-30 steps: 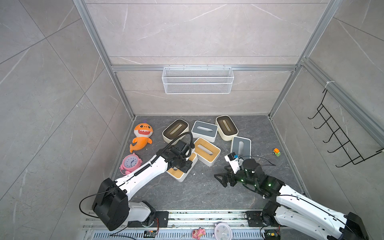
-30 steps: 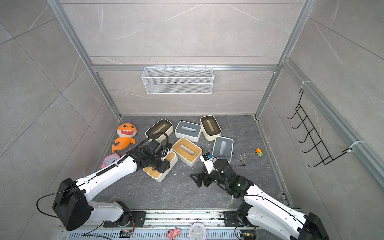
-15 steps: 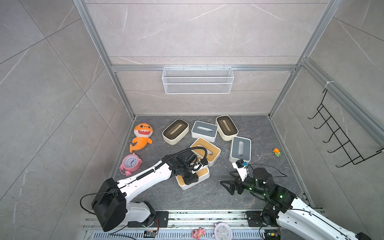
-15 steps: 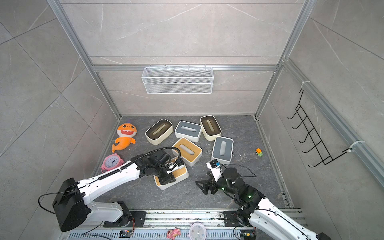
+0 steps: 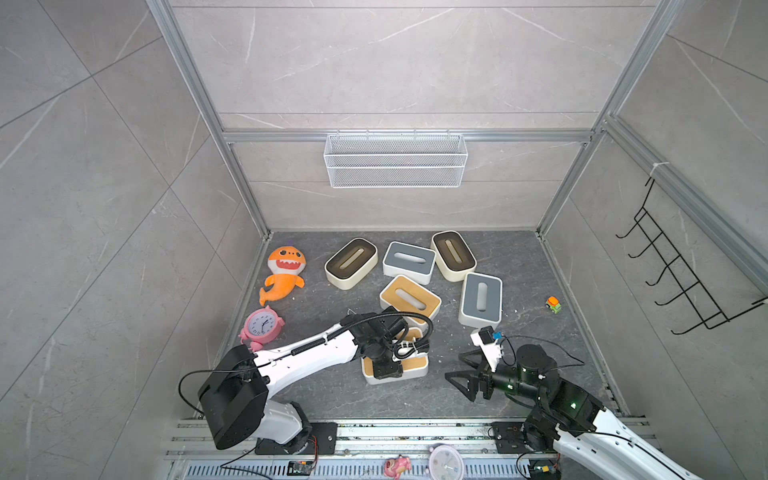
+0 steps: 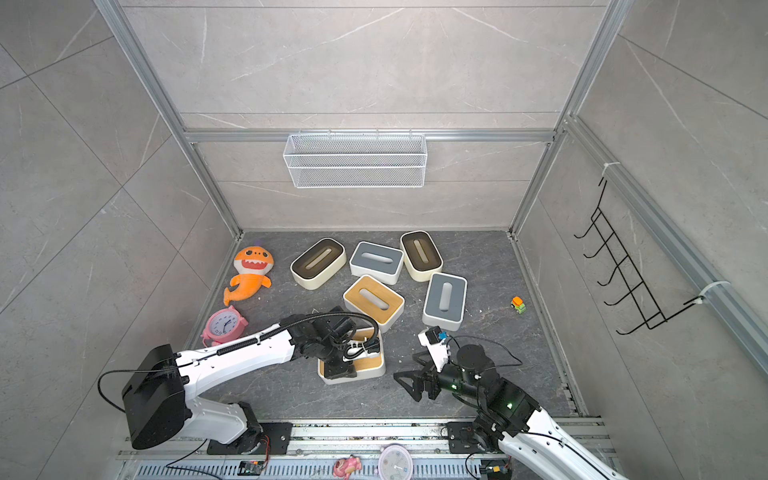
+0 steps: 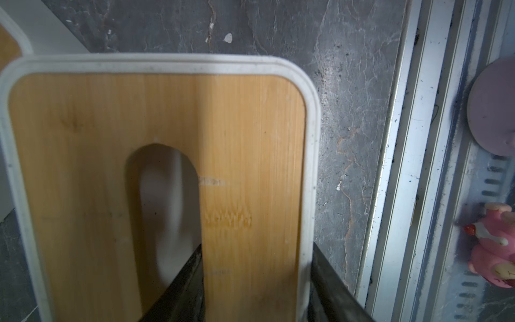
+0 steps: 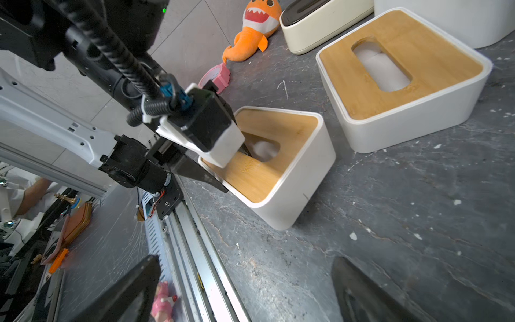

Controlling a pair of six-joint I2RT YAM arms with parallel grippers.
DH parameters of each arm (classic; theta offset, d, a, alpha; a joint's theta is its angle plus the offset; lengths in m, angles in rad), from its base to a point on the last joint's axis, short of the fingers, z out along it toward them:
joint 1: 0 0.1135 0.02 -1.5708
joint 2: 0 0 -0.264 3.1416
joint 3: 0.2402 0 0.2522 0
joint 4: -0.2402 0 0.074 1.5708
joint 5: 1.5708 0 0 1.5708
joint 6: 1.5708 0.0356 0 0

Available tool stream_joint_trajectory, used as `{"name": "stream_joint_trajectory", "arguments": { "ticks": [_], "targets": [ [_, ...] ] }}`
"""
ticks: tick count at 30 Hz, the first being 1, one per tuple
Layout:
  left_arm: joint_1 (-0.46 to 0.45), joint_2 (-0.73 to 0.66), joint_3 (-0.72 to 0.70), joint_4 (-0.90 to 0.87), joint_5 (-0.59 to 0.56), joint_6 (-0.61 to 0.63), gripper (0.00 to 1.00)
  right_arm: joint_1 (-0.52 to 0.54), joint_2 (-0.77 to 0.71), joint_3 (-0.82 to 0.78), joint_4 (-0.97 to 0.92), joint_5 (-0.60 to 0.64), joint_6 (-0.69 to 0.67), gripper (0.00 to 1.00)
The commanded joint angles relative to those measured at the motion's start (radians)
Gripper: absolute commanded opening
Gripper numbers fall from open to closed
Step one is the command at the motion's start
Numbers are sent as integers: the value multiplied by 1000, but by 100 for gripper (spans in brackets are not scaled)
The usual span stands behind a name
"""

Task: Stack the tissue boxes
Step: Place the tissue box at the center of the board.

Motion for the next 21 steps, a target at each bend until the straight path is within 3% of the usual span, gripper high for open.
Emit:
{"name": "stream_joint_trajectory", "arguments": {
  "ticks": [1,12,21],
  "targets": [
    [-13,8,56,28,-9,58,41,6,-34,-18,-32,-47,34,98],
    [-83,73,97,10,-117,76,41,6,-137,-33,-100,-48,86,97],
    [-107,124,120,-3,-117,52,41,6,-157,-36,-113,-68,94,97]
  ]
}}
